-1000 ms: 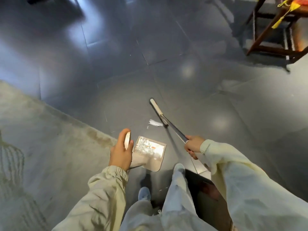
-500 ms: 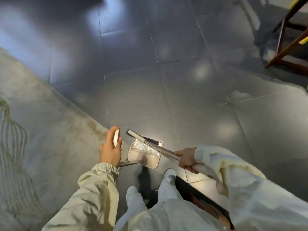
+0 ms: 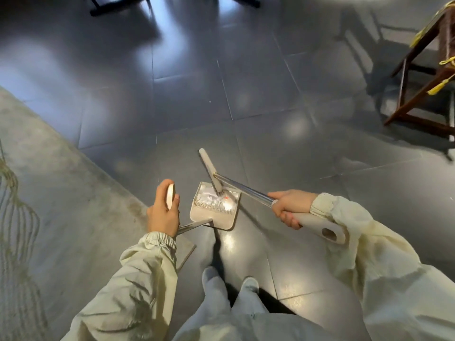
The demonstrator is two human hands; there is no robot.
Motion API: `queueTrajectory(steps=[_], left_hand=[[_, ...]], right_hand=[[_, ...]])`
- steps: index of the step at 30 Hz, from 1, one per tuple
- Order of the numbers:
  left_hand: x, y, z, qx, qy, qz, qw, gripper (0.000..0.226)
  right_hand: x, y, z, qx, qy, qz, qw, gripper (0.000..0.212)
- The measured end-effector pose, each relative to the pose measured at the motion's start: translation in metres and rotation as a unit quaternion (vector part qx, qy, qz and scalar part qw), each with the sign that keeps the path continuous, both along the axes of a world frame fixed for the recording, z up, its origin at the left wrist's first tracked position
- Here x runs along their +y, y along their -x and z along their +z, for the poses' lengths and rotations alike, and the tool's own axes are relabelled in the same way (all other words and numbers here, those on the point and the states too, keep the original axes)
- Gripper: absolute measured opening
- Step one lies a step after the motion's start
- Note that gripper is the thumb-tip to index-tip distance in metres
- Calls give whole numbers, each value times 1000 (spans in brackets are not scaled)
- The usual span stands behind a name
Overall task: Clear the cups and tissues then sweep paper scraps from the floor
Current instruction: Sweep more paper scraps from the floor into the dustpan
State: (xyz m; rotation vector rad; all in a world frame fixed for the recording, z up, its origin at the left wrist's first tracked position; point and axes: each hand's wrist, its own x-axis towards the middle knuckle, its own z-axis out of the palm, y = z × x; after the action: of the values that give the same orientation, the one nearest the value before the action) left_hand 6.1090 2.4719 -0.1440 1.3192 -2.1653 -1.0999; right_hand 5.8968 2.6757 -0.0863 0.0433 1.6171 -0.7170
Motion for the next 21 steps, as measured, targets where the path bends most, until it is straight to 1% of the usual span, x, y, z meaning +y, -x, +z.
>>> queueTrajectory(steps=[3,5,7,8,10,12,14,16,17,19,20,21], left_hand=[[-25,33,5,16,8,10,1000,38],[-45,60,5,17,10,12,1000,37],[-67,90,4,22,6,15,1000,36],[-80,104,2,23,3,18,1000,36],[-107,135,0,28,-5,19,999,36],[-137,166,-2,30,-12,15,999,35],[-165,193,-3,25,-18,15,999,35],[-195,222,1,24,-26,18,999,36],[-210,235,0,21,-28,20,999,36],[-238,264,-3,17,-30,24,999,36],[-251,279,-3,16,-34,28,999,35],[-264,294,-4,17,-37,32,999,35]], right_hand=[[-29,36,0,-9,23,-70,997,62],[-54,66,-2,-19,38,-103,994,53],[-83,97,-7,-23,39,-121,992,48],[-98,111,-11,-22,38,-126,991,48],[-131,139,-20,-13,48,-121,991,56],[-163,162,-33,23,60,-93,994,66],[-192,181,-46,57,53,-74,994,66],[-223,207,-58,38,43,-86,995,49],[-238,222,-62,30,34,-92,995,44],[-270,259,-66,18,20,-102,994,44],[-285,279,-68,11,16,-99,995,39],[-300,299,-68,7,10,-95,995,29]])
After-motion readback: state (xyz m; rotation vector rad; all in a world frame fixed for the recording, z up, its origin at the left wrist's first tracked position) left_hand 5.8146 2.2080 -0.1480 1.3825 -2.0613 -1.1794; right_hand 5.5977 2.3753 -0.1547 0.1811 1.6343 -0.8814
